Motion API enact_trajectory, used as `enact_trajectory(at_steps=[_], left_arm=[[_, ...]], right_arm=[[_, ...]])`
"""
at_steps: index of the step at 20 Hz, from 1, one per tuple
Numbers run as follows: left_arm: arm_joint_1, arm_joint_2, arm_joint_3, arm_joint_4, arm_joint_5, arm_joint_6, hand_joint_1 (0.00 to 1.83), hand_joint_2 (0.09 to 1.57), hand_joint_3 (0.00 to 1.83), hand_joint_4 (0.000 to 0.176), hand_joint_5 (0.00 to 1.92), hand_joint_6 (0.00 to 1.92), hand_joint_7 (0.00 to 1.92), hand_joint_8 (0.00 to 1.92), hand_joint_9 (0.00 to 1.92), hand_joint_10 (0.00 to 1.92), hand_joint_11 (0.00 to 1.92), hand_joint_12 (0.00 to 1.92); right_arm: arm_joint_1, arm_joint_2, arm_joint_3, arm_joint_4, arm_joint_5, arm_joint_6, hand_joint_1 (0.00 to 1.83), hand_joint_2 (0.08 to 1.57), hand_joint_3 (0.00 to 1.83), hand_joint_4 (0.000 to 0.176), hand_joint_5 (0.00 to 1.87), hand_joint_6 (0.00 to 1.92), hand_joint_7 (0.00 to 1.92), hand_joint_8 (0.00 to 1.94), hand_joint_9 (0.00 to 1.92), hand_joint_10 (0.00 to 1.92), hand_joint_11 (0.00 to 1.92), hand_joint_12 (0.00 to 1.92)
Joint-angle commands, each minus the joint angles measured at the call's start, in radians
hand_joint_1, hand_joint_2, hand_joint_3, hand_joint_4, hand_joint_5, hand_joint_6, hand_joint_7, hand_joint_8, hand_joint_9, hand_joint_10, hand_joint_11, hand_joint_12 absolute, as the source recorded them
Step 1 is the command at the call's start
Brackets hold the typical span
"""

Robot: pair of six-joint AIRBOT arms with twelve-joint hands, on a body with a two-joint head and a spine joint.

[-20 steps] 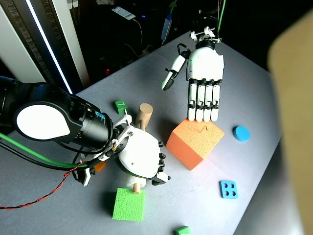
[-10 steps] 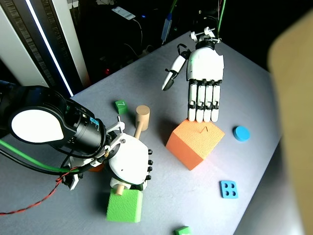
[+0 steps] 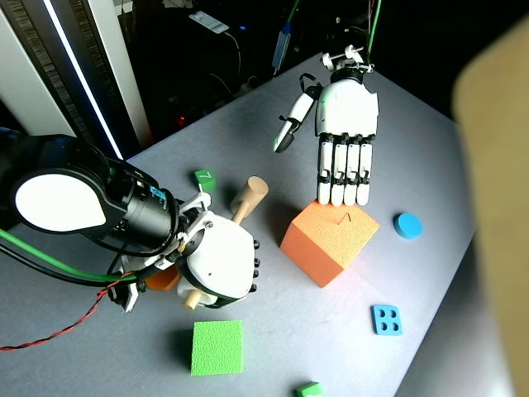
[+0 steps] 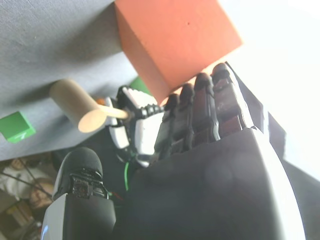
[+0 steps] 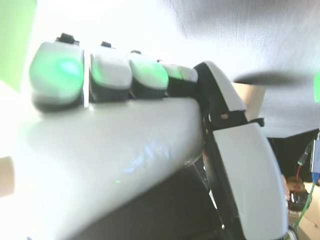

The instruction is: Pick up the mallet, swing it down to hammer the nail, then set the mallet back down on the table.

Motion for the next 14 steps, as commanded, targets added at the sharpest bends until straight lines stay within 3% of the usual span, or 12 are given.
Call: enact_trajectory(at_steps=[1,6,10,14], left_arm=[[-0.005,-0.002,-0.002,-0.021,-0.080,-0.001,0.00,1.18,0.00,0.000,0.07,0.01,0.06,0.01,0.05,0.01,0.03,0.02],[-0.001,-0.001,-0.002,-0.021,-0.083,0.000,0.00,1.19,0.00,0.000,0.08,0.01,0.10,0.01,0.08,0.01,0.04,0.03],[0.000,-0.001,-0.002,-0.021,-0.084,0.000,0.00,1.20,0.00,0.000,0.11,0.00,0.12,0.01,0.10,0.01,0.05,0.04],[-0.001,-0.001,-0.001,-0.021,-0.085,0.000,0.00,1.19,0.00,0.000,0.11,0.00,0.10,0.00,0.07,0.00,0.04,0.05]], right_arm=[[0.005,0.015,-0.005,-0.032,0.017,-0.022,0.74,1.48,0.00,0.000,1.21,1.92,1.47,1.94,1.59,1.92,1.75,1.92],[0.033,0.088,-0.090,-0.032,0.005,-0.025,0.50,1.55,0.01,0.000,1.24,1.92,1.49,1.94,1.60,1.92,1.75,1.92],[0.080,0.182,-0.180,-0.032,-0.018,-0.030,0.46,1.56,0.01,0.000,1.21,1.92,1.47,1.94,1.58,1.92,1.73,1.92],[0.170,0.316,-0.284,-0.032,-0.019,-0.037,0.55,1.55,0.00,0.000,1.17,1.92,1.43,1.94,1.56,1.92,1.73,1.92]])
